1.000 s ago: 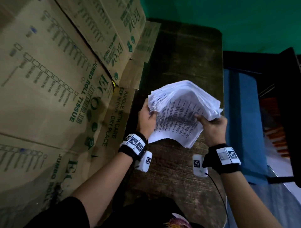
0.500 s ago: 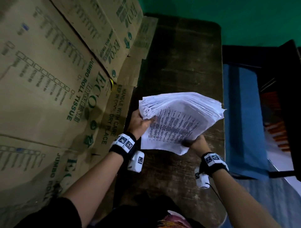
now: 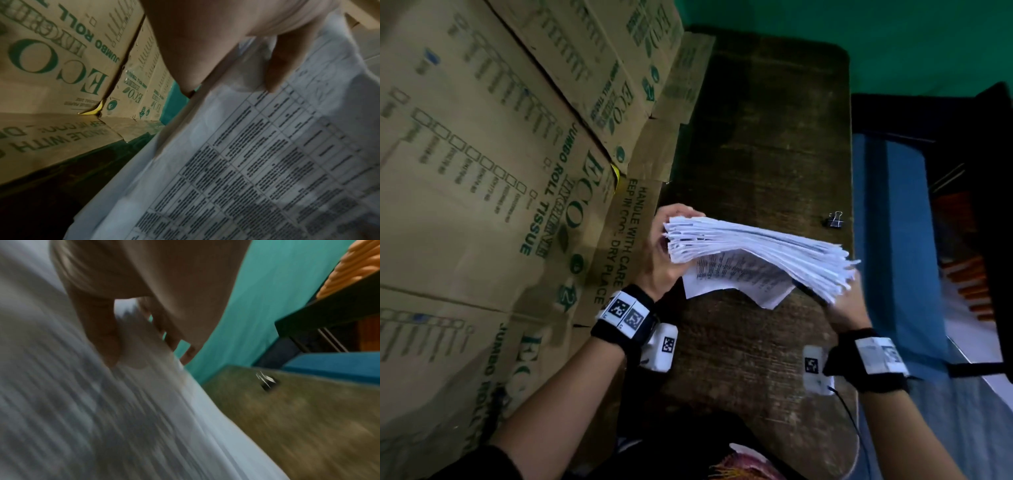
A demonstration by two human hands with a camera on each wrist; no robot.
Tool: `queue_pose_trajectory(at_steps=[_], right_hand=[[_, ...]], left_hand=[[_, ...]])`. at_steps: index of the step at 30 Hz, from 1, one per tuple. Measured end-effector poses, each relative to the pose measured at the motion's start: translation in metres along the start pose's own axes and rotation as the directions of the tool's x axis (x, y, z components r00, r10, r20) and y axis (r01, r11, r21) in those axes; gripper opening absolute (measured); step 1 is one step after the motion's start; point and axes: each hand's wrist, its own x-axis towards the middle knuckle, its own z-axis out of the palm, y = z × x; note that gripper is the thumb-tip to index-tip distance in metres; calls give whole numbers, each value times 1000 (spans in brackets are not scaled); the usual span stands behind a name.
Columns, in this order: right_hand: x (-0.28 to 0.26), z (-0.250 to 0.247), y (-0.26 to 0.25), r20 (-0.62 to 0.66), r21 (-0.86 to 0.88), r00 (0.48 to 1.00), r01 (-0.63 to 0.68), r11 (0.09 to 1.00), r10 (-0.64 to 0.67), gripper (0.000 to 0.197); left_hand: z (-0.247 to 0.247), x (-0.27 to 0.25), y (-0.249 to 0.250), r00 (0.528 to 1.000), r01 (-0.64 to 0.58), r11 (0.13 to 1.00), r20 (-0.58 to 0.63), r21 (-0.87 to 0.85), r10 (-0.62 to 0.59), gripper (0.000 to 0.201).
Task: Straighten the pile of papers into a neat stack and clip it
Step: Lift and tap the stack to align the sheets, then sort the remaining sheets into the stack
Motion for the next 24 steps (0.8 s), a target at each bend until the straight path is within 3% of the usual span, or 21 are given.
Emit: queue_pose_trajectory(at_steps=[1, 2, 5, 9, 11, 13, 17, 20, 24], right_hand=[[2, 3, -8, 53, -43, 995, 89, 995, -87, 30], [5, 1, 1, 86, -36, 994, 69, 997, -65, 38], [8, 0, 4, 116, -37, 987, 114, 993, -109, 42], [15, -1, 5, 55, -3, 985, 166, 986, -166, 45], [18, 9, 8, 104, -18, 986, 130, 991, -127, 42], [20, 17, 18, 166, -67, 983, 90, 994, -78, 43], [30, 18, 22, 7, -115, 999, 37, 993, -37, 29], [37, 20, 17, -129, -80, 991, 24, 997, -34, 24], [45, 14, 13, -164, -85, 985, 47, 995, -60, 28]], left_hand=[[1, -2, -3, 1000, 28, 999, -1, 46, -28, 51], [5, -2, 0, 998, 58, 996, 20, 70, -60, 47], [12, -4, -3, 990, 112, 993, 75, 46, -115, 38], [4, -5, -11, 978, 206, 975, 1, 82, -207, 44], [10, -8, -18, 970, 238, 961, 20, 138, -243, 53], [16, -11, -25, 961, 257, 941, 48, 220, -274, 45], [14, -5, -32, 930, 324, 879, 53, 350, -364, 56], [17, -4, -36, 927, 303, 840, 65, 451, -369, 59], [12, -4, -36, 922, 328, 875, 82, 355, -379, 57]])
